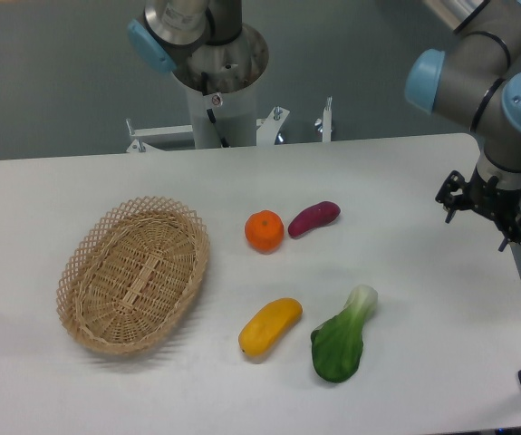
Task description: Pick up the green vegetable from the table
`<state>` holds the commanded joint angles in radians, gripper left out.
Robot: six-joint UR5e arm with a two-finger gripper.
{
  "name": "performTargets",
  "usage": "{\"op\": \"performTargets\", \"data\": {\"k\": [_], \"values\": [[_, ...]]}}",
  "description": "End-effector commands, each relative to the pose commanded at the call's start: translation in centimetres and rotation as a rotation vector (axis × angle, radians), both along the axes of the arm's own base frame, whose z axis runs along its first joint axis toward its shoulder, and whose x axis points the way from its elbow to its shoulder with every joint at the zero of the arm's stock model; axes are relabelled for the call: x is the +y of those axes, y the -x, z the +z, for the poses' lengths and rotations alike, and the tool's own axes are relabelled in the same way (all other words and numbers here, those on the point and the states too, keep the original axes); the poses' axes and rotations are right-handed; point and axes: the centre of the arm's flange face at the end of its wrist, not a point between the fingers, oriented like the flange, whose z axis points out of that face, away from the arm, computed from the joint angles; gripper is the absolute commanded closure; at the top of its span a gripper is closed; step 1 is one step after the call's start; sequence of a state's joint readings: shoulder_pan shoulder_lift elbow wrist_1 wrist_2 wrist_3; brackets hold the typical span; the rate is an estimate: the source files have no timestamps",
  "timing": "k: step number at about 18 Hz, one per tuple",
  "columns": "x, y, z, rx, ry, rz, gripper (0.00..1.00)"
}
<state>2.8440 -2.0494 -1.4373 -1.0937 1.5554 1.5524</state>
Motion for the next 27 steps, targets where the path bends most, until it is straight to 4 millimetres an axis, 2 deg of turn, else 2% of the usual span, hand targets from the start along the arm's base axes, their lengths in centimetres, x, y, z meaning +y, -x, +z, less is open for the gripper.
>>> {"op": "performTargets", "data": {"k": [7, 11, 14, 21, 23, 26, 27], "values": [[0.3, -0.2, -0.1, -0.001, -0.002, 0.012, 0.00], [0.5, -0.3, -0.2, 0.000, -0.015, 0.099, 0.00], [0.9, -0.7, -0.3, -0.007, -0.017, 0.097, 0.00], [5.5, -4.2, -0.7, -0.018, -0.013, 0.037, 0.00], [6.2, -5.2, -1.6, -0.036, -0.011, 0.067, 0.00], [8.2, -7.1, -3.3, -0.054, -0.004, 0.048, 0.00], [8.2, -7.8, -3.9, -0.061, 0.000, 0.043, 0.00]]}}
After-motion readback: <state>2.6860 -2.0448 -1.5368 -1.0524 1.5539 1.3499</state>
